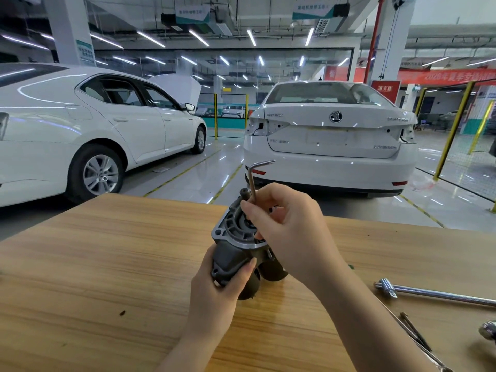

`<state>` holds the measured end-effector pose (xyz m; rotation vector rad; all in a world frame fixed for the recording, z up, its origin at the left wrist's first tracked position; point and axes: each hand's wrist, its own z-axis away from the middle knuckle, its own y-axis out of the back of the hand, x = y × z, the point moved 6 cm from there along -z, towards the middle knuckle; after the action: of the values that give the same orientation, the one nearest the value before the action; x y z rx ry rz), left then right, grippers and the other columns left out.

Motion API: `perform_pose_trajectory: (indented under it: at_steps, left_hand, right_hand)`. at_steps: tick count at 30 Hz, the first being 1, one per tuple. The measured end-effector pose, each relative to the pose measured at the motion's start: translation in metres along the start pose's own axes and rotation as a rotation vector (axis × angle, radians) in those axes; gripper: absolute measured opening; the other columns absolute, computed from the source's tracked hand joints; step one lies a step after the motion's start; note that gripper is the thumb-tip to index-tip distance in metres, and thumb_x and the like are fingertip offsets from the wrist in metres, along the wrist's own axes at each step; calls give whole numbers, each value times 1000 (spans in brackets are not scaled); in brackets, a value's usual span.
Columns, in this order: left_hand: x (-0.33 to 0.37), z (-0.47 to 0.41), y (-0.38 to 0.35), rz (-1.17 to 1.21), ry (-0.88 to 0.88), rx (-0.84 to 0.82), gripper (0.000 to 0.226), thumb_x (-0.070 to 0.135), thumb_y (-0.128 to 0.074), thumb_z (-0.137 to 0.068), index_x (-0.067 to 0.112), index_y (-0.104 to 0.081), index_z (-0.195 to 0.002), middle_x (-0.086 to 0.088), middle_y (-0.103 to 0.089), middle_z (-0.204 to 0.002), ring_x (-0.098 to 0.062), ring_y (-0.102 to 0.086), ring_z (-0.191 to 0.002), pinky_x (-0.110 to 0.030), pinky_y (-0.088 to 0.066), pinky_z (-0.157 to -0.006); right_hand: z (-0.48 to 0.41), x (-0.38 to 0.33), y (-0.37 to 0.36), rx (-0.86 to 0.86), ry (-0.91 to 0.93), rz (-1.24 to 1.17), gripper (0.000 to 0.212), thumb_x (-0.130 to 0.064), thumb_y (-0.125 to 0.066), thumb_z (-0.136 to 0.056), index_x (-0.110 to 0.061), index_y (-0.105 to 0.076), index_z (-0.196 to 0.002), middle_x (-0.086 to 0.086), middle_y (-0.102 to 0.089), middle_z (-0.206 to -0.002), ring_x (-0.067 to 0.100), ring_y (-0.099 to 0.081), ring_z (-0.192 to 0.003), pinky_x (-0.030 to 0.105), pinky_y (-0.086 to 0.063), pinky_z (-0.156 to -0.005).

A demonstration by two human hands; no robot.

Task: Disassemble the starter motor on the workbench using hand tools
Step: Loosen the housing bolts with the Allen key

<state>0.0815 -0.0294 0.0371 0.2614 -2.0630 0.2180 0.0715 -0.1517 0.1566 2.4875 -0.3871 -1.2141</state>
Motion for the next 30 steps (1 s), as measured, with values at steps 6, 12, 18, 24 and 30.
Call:
perform_pose_trajectory:
  at_steps: [6, 12, 18, 24, 30]
  left_hand:
    - [0, 0, 0, 5, 15, -4, 52, 53, -67, -52, 35, -56, -100, 31, -66, -95, 10, -61, -91, -2, -46, -67]
    - [2, 3, -1, -10, -13, -13, 53, 52, -68, -53, 33, -56, -101, 28, -66, -95, 8, -62, -90, -3, -46, -68]
    - [2, 4, -1, -7, -12, -23, 56, 53, -69, -52, 33, -56, -102, 23, -68, -95, 6, -62, -91, -3, -46, -69]
    - [3, 4, -2, 3, -22, -51, 56, 52, -69, -54, 31, -55, -103, 26, -65, -99, 4, -62, -93, -6, -47, -72]
    - [2, 2, -2, 20, -19, -48, 56, 53, -68, -54, 33, -54, -103, 28, -64, -100, 7, -60, -96, -4, -47, -71]
  right_hand:
    - [-1, 0, 5, 38, -21, -2, 24, -29, -71, -78, -31, -50, -66, -11, -62, -67, 5, -63, -64, 24, -54, -62]
    - [0, -5, 1, -116, 30, 48, 7, -23, -62, -86, -24, -68, -88, -7, -70, -79, 0, -63, -71, 25, -54, -72]
    - [0, -7, 1, -110, 78, 48, 7, -32, -62, -82, -25, -65, -81, -7, -69, -73, 7, -64, -69, 36, -55, -69]
    - [-3, -10, 18, 46, 142, -66, 9, -30, -56, -85, -32, -57, -76, -11, -65, -66, -1, -60, -63, 19, -50, -60]
    - [13, -8, 48, 443, 251, -336, 18, -33, -47, -88, -27, -48, -71, -6, -42, -55, 15, -37, -50, 27, -32, -45]
